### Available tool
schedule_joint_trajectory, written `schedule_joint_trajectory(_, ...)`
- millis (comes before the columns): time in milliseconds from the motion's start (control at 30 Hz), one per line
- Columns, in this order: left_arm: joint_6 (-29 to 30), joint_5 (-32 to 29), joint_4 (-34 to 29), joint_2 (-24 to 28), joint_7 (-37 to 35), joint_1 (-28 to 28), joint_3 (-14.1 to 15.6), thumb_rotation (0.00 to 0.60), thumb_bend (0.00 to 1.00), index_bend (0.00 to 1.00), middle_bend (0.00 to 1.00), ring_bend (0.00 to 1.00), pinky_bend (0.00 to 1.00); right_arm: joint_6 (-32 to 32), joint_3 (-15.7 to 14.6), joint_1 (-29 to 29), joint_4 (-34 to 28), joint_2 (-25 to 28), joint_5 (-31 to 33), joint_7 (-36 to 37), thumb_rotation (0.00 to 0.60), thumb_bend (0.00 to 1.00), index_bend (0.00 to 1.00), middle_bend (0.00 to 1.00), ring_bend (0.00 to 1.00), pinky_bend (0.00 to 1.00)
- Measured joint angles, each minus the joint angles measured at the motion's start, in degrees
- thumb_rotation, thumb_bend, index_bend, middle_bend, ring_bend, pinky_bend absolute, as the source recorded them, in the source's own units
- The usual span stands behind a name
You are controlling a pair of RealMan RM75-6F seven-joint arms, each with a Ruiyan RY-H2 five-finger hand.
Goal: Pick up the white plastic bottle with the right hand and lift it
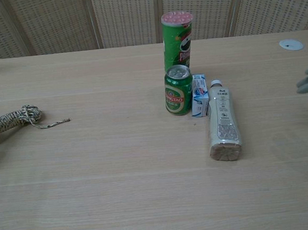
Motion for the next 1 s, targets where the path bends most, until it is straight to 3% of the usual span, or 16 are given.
schedule_joint_trajectory(233,-1.0,-1.1,1.0,-0.4,-0.3,-0.3,-0.6,0.6,0.0,0.0,0.0,0.0,0.0,-1.3,-1.9,3.2,-0.7,-2.6,-2.4,-2.7,0.6,0.0,0.0,0.0,0.0,0.0)
schedule_joint_trajectory(667,-2.1,-1.6,1.2,-0.2,-0.9,-0.3,-0.7,0.6,0.0,0.0,0.0,0.0,0.0,-8.9,-2.5,11.2,-4.1,-4.9,-3.1,-7.1,0.6,0.0,0.0,0.0,0.0,0.0)
schedule_joint_trajectory(1000,-2.9,-2.0,1.5,-0.4,-1.1,-0.4,-0.8,0.6,0.0,0.0,0.0,0.0,0.0,-13.5,-2.3,15.2,-11.3,-4.7,-2.2,-11.9,0.6,0.0,0.0,0.0,0.0,0.0)
